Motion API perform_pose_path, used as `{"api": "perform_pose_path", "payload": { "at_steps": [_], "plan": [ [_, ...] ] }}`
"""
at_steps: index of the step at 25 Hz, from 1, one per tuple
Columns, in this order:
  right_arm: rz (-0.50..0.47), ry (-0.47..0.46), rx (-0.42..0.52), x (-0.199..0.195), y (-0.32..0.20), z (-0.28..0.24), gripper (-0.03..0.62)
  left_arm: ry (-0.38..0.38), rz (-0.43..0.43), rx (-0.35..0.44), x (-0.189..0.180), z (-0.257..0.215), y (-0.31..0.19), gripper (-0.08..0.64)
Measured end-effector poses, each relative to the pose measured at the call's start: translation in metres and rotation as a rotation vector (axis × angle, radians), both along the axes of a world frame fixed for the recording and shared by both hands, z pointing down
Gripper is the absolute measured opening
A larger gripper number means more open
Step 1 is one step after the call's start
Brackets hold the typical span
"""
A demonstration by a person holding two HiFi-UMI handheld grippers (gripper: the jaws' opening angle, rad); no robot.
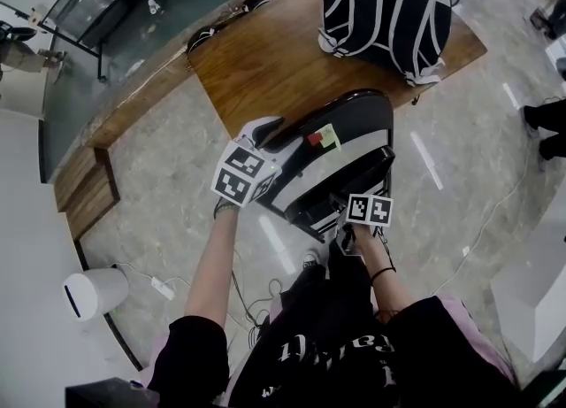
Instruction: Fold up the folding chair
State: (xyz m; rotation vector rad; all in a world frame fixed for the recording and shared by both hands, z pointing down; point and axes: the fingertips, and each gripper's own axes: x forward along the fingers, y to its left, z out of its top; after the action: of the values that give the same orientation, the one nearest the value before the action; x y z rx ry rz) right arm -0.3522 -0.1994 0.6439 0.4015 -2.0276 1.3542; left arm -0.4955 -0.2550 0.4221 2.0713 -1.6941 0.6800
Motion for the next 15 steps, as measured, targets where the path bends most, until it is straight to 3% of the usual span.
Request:
{"api": "perform_pose_path", "payload": {
  "at_steps": [3, 8, 15],
  "plan": [
    [-0.012, 0.036, 0.060, 0.013, 0.002, -0.005, 0.112, 0.056, -0.074, 0.064, -0.007, -0.020, 0.011, 0.199],
    [0.039, 0.006, 0.093, 0.027, 0.007, -0.032, 0.112, 0.119, -0.150, 0.119, 0.002, -0.045, 0.049, 0.199],
    [0.060, -0.080, 0.169, 0.028, 0.028, -0.087, 0.110, 0.157, -0.131, 0.090, 0.053, -0.046, 0.116, 0.199]
  ]
}}
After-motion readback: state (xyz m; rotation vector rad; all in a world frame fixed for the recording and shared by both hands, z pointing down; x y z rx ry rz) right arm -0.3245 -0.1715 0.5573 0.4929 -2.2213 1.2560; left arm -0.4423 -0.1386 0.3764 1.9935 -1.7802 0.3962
